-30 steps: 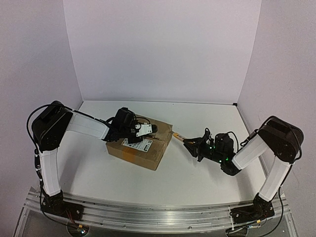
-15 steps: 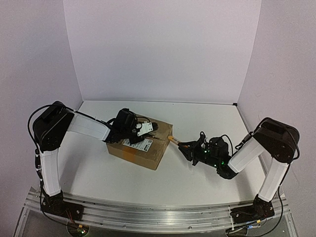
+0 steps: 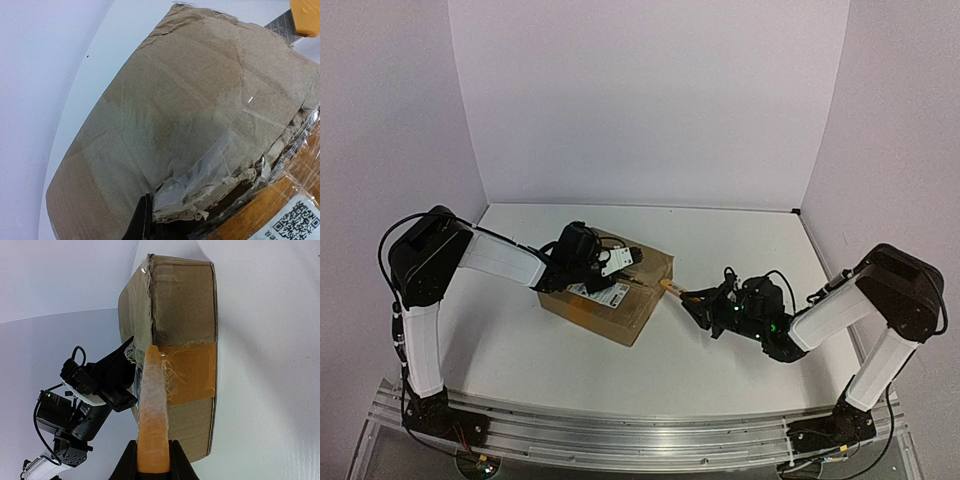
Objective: Unpack the express box
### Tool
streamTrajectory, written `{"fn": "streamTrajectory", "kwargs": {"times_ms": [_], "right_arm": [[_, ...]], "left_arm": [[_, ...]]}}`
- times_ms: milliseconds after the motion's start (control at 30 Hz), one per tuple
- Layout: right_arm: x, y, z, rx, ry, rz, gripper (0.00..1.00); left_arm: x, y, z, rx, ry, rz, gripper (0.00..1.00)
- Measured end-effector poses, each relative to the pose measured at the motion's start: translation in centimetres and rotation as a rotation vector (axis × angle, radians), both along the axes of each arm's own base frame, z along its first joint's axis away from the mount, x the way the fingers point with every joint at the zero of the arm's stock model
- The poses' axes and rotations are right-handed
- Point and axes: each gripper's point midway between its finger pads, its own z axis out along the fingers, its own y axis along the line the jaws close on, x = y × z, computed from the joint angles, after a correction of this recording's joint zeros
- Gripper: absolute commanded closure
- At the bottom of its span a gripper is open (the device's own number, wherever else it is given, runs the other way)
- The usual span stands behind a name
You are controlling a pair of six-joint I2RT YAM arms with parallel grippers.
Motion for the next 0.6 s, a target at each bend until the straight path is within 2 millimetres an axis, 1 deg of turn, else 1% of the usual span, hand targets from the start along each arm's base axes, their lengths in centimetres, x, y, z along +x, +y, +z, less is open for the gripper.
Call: {"fn": "streamTrajectory", "kwargs": {"times_ms": [200, 300, 400, 600], "right_arm": [[-0.3, 0.1, -0.2, -0.010, -0.008, 0.011, 1.00], [-1.3, 0.2, -0.3, -0.011, -0.014, 0.031, 1.00], [-2.1, 0.8, -0.3, -0.017, -0.025, 0.054, 1.00], [-2.6, 1.3, -0.3, -0.030, -0.039, 0.075, 1.00]], "left_arm": [[0.0, 0.0, 0.0, -0.004, 0.003, 0.010, 1.00], [0.0, -0.1, 0.1, -0.007, -0.001, 0.008, 1.00], [0.0, -0.1, 0.1, -0.005, -0.003, 0.010, 1.00], [0.1, 0.0, 0.1, -0.002, -0.005, 0.013, 1.00]]}}
